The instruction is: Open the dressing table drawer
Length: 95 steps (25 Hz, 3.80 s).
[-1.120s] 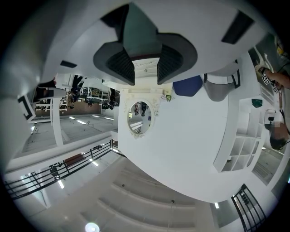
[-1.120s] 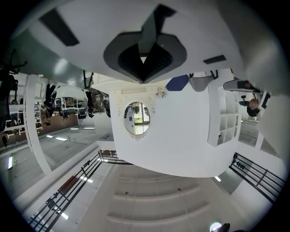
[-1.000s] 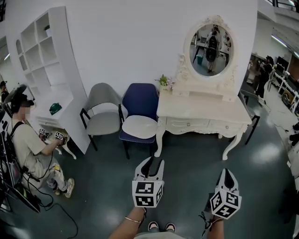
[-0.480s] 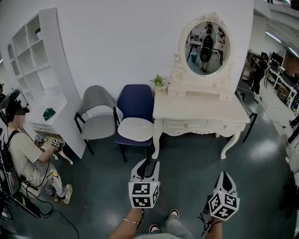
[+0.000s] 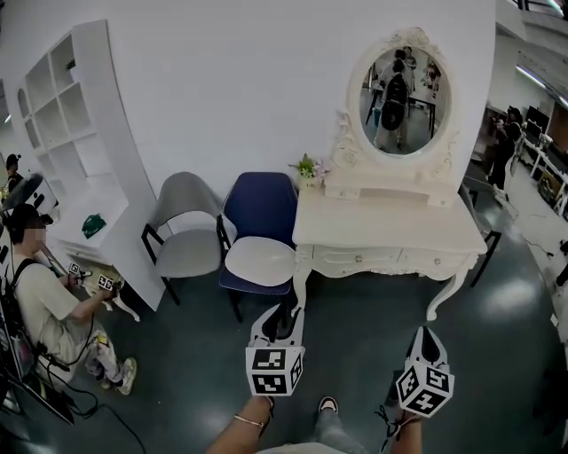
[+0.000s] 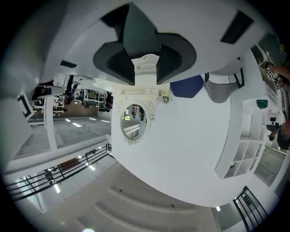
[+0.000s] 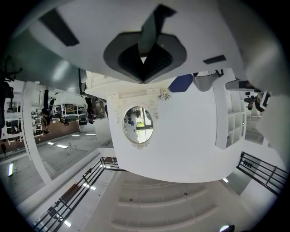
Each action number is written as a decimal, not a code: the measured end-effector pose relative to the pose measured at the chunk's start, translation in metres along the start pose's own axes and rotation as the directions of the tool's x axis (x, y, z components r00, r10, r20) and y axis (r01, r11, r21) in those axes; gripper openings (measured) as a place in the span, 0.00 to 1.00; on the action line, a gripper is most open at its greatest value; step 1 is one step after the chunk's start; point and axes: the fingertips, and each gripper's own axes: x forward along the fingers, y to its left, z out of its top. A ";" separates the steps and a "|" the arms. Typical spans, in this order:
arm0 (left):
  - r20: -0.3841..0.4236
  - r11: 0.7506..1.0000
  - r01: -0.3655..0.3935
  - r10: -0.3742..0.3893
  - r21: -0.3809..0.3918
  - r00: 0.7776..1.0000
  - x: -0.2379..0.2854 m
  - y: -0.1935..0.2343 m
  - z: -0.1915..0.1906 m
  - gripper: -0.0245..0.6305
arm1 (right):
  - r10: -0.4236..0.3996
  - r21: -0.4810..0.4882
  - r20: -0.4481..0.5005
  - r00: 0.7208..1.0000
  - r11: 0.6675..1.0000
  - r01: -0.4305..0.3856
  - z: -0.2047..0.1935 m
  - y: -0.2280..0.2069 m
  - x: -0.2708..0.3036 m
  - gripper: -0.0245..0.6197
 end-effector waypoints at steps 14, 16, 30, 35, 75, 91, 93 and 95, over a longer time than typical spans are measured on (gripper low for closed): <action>0.024 0.997 -0.075 0.075 -0.024 0.997 0.133 -0.012 0.045 0.27 | 0.105 -0.039 0.002 0.994 0.994 -0.105 0.066 -0.030 0.151 0.05; 0.022 0.996 -0.083 0.083 -0.023 0.996 0.149 -0.014 0.049 0.27 | 0.113 -0.038 -0.004 0.994 0.993 -0.113 0.069 -0.036 0.168 0.05; -0.020 0.995 -0.102 0.101 -0.019 0.995 0.225 -0.019 0.041 0.27 | 0.122 -0.021 -0.057 0.991 0.992 -0.123 0.063 -0.065 0.246 0.05; -0.025 0.995 -0.099 0.098 -0.026 0.995 0.251 -0.010 0.041 0.27 | 0.118 -0.022 -0.073 0.990 0.992 -0.120 0.060 -0.065 0.272 0.05; -0.053 1.000 0.004 -0.004 0.010 0.999 0.582 0.101 0.120 0.27 | 0.090 0.000 -0.119 0.989 0.996 -0.090 0.126 -0.003 0.596 0.05; -0.088 0.996 -0.085 0.081 -0.038 0.993 0.602 0.101 0.104 0.27 | 0.195 -0.060 -0.162 0.967 0.976 -0.207 0.140 0.008 0.645 0.05; -0.092 0.995 -0.095 0.091 -0.038 0.992 0.606 0.100 0.103 0.27 | 0.205 -0.061 -0.171 0.964 0.974 -0.218 0.139 0.007 0.651 0.05; -0.097 0.994 -0.102 0.098 -0.040 0.990 0.610 0.097 0.100 0.27 | 0.213 -0.062 -0.179 0.961 0.972 -0.227 0.137 0.004 0.656 0.05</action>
